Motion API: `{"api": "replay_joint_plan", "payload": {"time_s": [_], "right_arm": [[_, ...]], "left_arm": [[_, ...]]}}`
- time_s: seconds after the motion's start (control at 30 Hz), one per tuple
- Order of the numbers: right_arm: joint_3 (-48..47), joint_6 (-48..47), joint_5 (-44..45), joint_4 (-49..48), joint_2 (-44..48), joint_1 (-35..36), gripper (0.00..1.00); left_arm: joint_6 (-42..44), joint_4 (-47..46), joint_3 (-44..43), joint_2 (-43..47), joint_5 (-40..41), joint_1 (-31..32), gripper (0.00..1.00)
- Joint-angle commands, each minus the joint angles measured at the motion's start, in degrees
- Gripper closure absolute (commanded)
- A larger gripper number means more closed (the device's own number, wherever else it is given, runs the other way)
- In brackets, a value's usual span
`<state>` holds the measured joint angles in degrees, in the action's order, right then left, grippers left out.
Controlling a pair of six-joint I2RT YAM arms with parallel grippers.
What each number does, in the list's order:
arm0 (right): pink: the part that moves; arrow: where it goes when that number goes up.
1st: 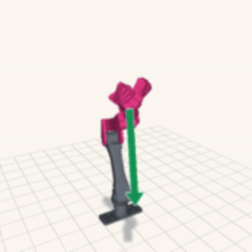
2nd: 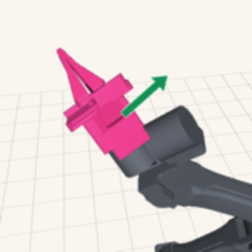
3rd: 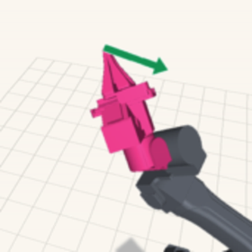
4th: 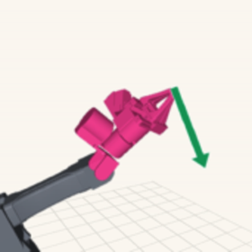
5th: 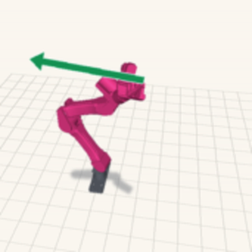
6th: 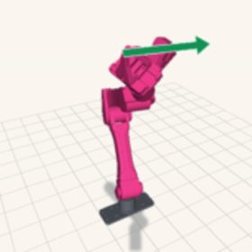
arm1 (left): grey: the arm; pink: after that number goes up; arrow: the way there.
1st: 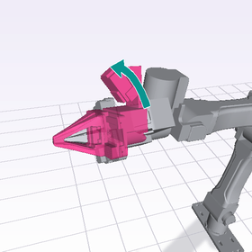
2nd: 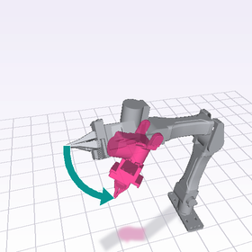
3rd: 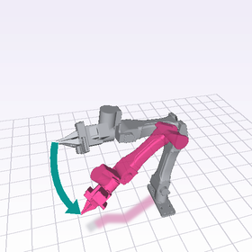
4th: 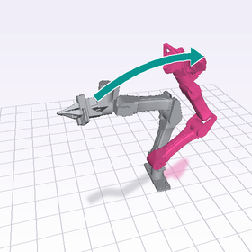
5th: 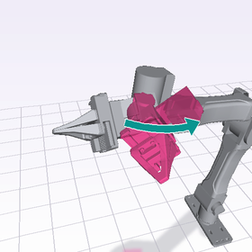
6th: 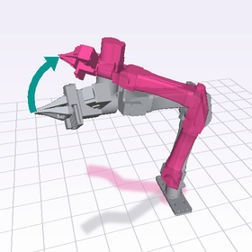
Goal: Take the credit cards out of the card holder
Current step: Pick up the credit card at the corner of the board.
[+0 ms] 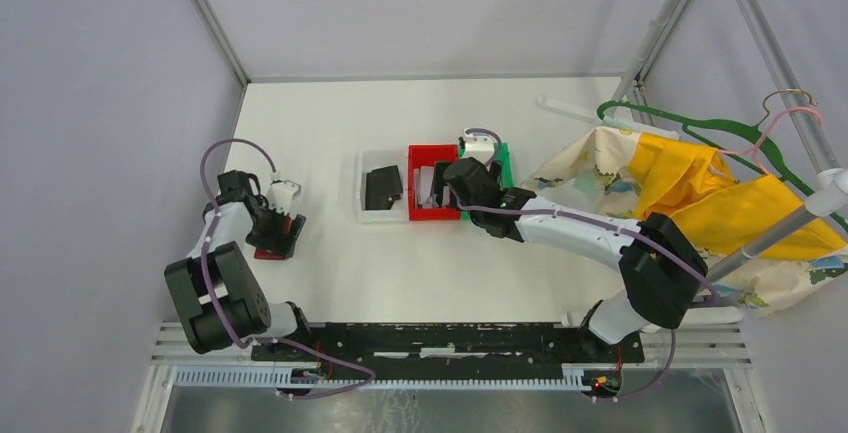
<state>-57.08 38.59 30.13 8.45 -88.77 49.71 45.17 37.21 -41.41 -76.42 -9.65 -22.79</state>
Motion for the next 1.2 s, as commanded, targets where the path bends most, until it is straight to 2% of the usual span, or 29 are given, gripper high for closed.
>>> {"api": "replay_joint_plan", "payload": {"time_s": [0.0,0.43,0.47,0.53,0.67,0.73,0.8,0.87,0.93,1.17], "right_arm": [[-0.1,-1.1,2.1,-2.1,4.5,1.4,0.02],[2.9,-2.6,0.2,-5.7,10.5,2.7,0.02],[3.5,-2.6,-0.1,-6.3,10.7,2.7,0.02],[4.2,-2.2,-0.8,-7.0,11.1,2.7,0.02],[5.5,-2.2,-4.4,-10.1,11.7,2.7,0.02],[5.9,-2.3,-7.4,-12.3,11.5,2.6,0.03],[5.5,-2.2,-10.5,-13.4,10.9,2.7,0.03],[4.7,-2.2,-13.6,-13.9,10.0,2.6,0.03],[3.9,-2.1,-16.9,-14.7,9.2,2.7,0.03],[-0.2,2.5,-29.8,-17.5,6.4,2.7,0.02]], "left_arm": [[1.4,-3.9,-0.7,-3.8,-3.1,-0.6,0.00],[0.7,-6.3,0.0,-8.2,-2.8,-1.0,0.00],[1.0,-5.5,-0.2,-8.6,-3.3,-0.9,0.04],[1.5,-2.0,-1.4,-9.5,-6.0,-0.9,0.20],[1.5,8.2,-5.6,-7.9,-17.5,0.0,0.52],[0.9,11.6,-6.6,-5.3,-20.9,2.0,0.66],[0.0,12.8,-6.8,-3.2,-21.0,5.2,0.78],[-1.0,13.4,-6.4,-1.4,-20.2,8.7,0.84],[-1.7,14.4,-6.8,0.1,-20.1,11.3,0.86],[-5.0,21.8,-14.7,7.0,-24.8,19.3,0.87]]}}
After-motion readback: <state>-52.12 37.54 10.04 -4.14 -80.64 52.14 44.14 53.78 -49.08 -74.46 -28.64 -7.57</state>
